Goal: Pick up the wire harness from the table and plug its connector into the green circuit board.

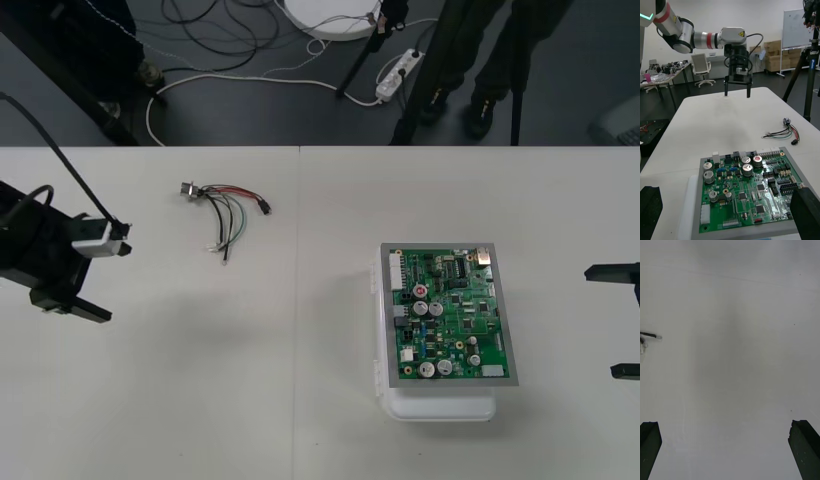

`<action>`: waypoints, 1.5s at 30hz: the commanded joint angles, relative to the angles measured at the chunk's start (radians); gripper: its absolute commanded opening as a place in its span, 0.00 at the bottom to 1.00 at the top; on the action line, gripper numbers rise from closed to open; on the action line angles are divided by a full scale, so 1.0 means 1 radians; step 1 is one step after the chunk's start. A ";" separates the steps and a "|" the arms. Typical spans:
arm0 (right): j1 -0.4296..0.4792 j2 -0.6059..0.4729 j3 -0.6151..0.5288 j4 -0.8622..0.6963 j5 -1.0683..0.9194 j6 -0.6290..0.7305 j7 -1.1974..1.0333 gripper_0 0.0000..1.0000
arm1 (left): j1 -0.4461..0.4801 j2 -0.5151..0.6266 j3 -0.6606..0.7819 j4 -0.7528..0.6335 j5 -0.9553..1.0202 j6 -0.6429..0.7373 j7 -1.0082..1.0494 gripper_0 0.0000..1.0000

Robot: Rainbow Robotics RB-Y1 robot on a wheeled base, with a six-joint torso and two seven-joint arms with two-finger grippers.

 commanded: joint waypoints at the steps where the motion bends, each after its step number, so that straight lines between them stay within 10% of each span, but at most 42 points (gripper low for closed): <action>1: -0.091 -0.040 0.099 0.031 -0.063 -0.022 0.160 1.00 | -0.104 -0.008 -0.120 -0.005 -0.018 0.173 0.039 1.00; 15: -0.196 -0.066 0.326 0.083 -0.188 -0.044 0.237 1.00 | -0.290 -0.009 -0.286 0.009 -0.149 0.334 0.129 1.00; 45: -0.255 -0.028 0.385 0.134 -0.170 -0.065 0.272 1.00 | -0.745 -0.155 -0.669 0.412 -0.187 0.438 0.267 1.00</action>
